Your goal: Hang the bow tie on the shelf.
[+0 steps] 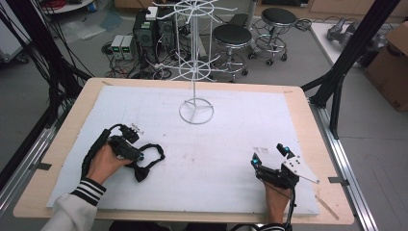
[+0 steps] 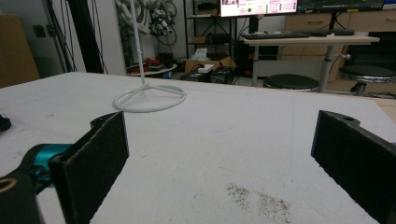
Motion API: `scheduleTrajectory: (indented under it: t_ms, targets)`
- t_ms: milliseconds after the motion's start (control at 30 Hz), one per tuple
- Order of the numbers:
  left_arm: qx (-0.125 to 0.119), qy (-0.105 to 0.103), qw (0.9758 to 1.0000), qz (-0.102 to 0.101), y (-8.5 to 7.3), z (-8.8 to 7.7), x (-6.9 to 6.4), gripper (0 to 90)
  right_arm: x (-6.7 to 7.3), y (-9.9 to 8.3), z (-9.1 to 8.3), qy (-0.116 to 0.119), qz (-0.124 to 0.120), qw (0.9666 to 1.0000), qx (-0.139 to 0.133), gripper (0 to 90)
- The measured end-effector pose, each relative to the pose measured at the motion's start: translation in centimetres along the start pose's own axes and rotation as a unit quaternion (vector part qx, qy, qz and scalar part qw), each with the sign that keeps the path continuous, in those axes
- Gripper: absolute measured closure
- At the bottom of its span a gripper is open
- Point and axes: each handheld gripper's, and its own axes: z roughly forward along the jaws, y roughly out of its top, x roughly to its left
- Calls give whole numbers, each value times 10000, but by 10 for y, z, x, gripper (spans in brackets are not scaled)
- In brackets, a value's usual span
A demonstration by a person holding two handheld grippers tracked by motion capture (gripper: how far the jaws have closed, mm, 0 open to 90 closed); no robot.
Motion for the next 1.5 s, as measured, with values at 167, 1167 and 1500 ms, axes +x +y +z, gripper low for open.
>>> scheduleTrajectory:
  t_ms: [167,1167,1500]
  targets:
    - [30,-56,9999,-84,0,-1,-1,811,0,0,0,-7,-12,10000,9,30]
    - [-1619,-462,9856,142,-10,-29,7,880,1,0,0,-5,-4,10000,33,30]
    - [-2487,-510,9669,237,-11,-41,7,882,1,0,0,0,-21,10000,27,30]
